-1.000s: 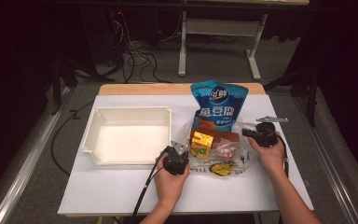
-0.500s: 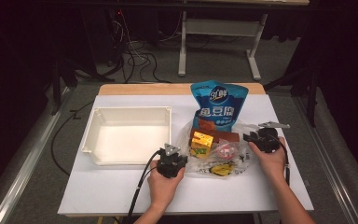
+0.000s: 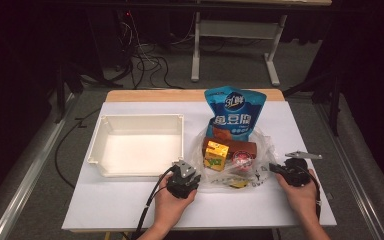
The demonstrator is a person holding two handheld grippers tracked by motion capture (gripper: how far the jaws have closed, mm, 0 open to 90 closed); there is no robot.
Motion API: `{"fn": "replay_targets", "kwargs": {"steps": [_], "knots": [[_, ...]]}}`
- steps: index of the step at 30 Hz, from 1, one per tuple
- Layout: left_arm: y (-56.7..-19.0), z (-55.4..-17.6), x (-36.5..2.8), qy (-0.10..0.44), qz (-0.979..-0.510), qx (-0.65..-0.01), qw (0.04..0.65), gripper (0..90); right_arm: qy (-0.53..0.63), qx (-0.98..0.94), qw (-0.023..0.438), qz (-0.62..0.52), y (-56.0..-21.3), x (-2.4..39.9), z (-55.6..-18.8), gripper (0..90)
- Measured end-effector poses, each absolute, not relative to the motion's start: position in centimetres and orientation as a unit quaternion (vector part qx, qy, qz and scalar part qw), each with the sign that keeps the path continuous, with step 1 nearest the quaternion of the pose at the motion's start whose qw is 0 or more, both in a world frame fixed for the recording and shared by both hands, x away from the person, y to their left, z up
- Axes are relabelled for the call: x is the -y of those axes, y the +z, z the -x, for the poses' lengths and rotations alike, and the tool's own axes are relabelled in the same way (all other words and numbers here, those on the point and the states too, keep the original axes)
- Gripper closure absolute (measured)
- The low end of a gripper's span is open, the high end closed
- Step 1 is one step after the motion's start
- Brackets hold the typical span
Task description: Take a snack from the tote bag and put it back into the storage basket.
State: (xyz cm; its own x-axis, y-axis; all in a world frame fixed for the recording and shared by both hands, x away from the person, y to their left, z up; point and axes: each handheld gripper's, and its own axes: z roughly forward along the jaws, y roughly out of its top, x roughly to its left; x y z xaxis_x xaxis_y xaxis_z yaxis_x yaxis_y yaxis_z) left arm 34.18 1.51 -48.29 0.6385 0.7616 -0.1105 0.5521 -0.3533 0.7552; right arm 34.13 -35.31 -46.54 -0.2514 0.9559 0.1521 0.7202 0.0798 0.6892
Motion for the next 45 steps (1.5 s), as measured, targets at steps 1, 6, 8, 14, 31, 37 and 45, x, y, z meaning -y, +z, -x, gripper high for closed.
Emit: {"fn": "replay_targets", "kwargs": {"steps": [1,6,8,14,31,37,45], "knots": [[-48.3,-34.3,-1.7,0.119,-0.808,-0.409,0.407,76.4,0.34,-0.714,0.173,-0.587,-46.5,35.3,-34.1,87.5],[-48.6,-34.8,-2.7,0.079,-0.791,-0.43,0.428,84.1,0.27,-0.737,0.249,-0.567,-46.2,34.9,-33.5,90.0],[-48.6,-34.7,-2.8,0.078,-0.791,-0.43,0.429,84.9,0.282,-0.725,0.23,-0.585,-46.6,35.8,-33.6,90.0],[-48.6,-34.5,-2.5,0.09,-0.794,-0.423,0.427,80.7,0.391,-0.688,0.251,-0.557,-42.9,37.2,-31.2,51.3],[-48.5,-34.3,-2.6,0.096,-0.791,-0.423,0.431,79.1,0.454,-0.673,0.29,-0.508,-34.9,34.0,-33.0,37.9],[-48.5,-34.4,-2.6,0.094,-0.791,-0.423,0.432,78.6,0.449,-0.689,0.28,-0.496,-33.9,32.0,-36.9,36.0],[-48.5,-34.4,-2.6,0.094,-0.791,-0.423,0.432,78.5,0.452,-0.689,0.273,-0.496,-34.1,30.6,-39.7,36.2]]}}
